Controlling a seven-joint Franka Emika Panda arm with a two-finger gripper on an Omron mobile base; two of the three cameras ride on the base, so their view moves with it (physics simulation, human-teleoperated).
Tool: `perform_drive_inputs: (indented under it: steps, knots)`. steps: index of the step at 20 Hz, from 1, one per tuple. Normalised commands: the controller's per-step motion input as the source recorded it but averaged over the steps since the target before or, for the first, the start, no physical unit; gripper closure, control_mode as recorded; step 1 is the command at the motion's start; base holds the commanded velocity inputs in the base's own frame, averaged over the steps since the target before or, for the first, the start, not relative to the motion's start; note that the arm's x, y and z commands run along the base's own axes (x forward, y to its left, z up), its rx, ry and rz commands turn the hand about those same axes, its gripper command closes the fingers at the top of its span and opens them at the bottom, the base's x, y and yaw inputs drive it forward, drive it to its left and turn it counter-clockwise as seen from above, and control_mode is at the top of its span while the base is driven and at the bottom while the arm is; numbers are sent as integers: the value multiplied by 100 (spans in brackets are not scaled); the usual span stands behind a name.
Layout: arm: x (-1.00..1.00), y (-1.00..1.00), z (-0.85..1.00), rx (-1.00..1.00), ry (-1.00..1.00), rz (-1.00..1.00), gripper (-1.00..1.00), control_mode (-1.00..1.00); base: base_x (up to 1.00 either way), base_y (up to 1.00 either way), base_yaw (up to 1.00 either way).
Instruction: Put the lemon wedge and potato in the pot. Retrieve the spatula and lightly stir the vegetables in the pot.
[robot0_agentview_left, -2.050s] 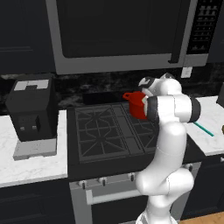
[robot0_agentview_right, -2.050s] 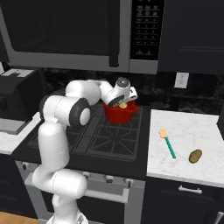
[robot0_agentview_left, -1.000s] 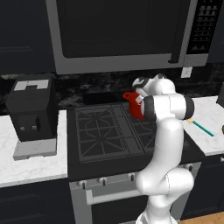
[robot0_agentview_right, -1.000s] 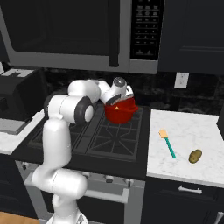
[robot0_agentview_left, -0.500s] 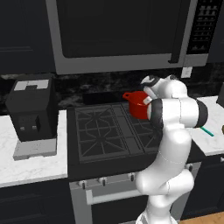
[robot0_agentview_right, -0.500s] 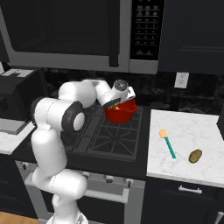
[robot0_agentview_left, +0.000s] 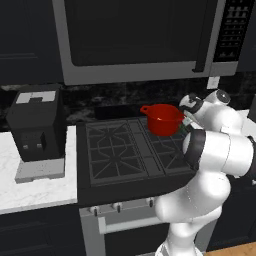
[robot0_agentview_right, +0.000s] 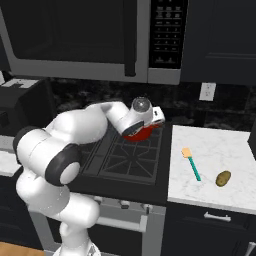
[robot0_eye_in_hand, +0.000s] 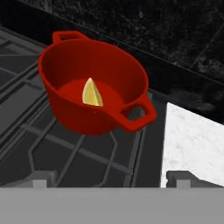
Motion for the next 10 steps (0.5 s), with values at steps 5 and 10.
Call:
perform_drive_inputs:
  steps: [5, 10]
  knots:
    - [-42, -98, 38, 6, 51, -37, -100, -100, 0, 0, 0]
    - [-9, -100, 1, 12, 54, -50, -100, -100, 0, 0, 0]
